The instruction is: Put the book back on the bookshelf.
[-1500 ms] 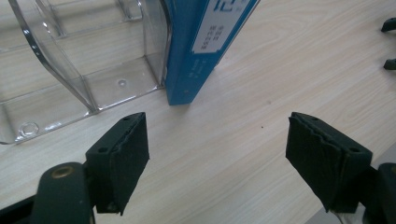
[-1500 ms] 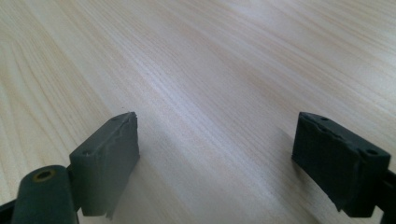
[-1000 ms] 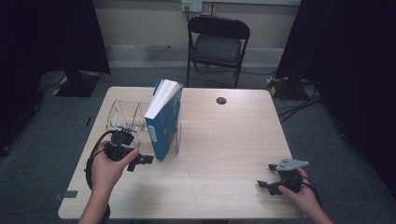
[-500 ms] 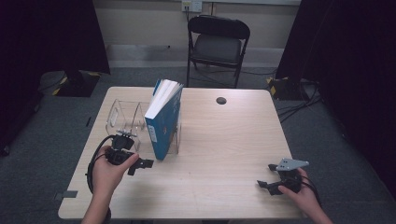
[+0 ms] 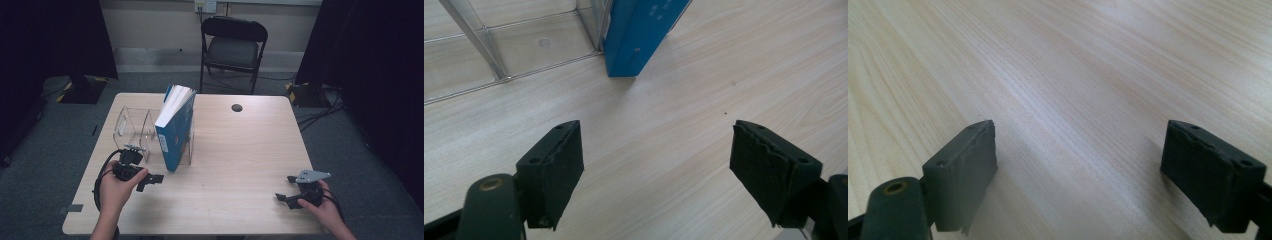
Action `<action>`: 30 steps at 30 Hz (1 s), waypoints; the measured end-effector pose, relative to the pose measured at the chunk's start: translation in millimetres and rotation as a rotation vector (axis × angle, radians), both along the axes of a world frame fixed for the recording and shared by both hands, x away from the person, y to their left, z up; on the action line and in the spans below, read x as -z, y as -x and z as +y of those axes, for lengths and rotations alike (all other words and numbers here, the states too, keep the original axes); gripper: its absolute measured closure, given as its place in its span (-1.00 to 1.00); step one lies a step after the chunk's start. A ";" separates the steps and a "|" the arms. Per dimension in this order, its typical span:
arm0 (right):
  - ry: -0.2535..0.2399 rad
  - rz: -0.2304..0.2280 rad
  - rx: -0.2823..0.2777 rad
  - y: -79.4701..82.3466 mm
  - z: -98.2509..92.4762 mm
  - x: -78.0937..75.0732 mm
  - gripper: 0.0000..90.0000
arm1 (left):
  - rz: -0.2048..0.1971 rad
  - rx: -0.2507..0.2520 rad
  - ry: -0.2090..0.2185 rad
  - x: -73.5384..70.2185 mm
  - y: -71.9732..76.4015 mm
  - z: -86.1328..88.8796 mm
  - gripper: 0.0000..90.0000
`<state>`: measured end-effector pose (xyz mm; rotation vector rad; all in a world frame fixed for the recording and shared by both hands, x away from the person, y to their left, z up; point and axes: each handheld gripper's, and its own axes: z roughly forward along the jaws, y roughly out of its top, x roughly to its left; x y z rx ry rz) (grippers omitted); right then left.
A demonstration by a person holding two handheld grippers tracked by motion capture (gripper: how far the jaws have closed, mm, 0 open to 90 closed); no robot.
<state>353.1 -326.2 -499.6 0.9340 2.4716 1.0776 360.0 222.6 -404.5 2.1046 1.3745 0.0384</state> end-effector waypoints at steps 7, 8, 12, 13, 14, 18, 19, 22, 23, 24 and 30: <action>0.000 0.000 0.000 0.0 0.0 0.0 -0.69 | 0.012 -0.004 -0.002 14.0 1.2 1.2 -0.53; 0.000 0.000 0.000 0.0 0.0 0.0 -0.69 | 0.016 -0.001 -0.006 15.8 1.1 1.2 -0.53; 0.000 0.000 0.000 0.1 0.0 0.0 -0.69 | 0.018 -0.005 -0.013 21.9 1.2 0.5 -0.53; 0.000 -0.001 0.000 0.0 0.0 0.0 -0.69 | 0.020 -0.005 -0.020 24.3 1.5 0.1 -0.53; 0.000 -0.001 0.000 0.0 0.0 0.0 -0.69 | 0.020 -0.005 -0.020 24.3 1.5 0.1 -0.53; 0.000 0.000 0.000 0.2 0.0 0.0 -0.69 | 0.023 -0.013 -0.014 30.2 2.3 0.8 -0.52; 0.000 0.001 0.000 0.3 0.1 -0.1 -0.69 | 0.029 -0.014 -0.015 33.2 2.7 1.5 -0.52; 0.000 0.001 0.001 0.4 0.1 -0.1 -0.69 | 0.033 -0.017 -0.015 36.5 3.1 2.3 -0.52; 0.000 0.002 0.000 0.5 0.1 -0.1 -0.69 | 0.037 -0.019 -0.022 39.6 3.8 3.0 -0.52; 0.000 0.002 0.000 0.5 0.1 -0.1 -0.69 | 0.037 -0.019 -0.022 39.6 3.8 3.0 -0.52; 0.001 0.001 0.000 0.6 0.0 0.0 -0.69 | 0.036 -0.026 -0.031 48.0 5.2 3.6 -0.52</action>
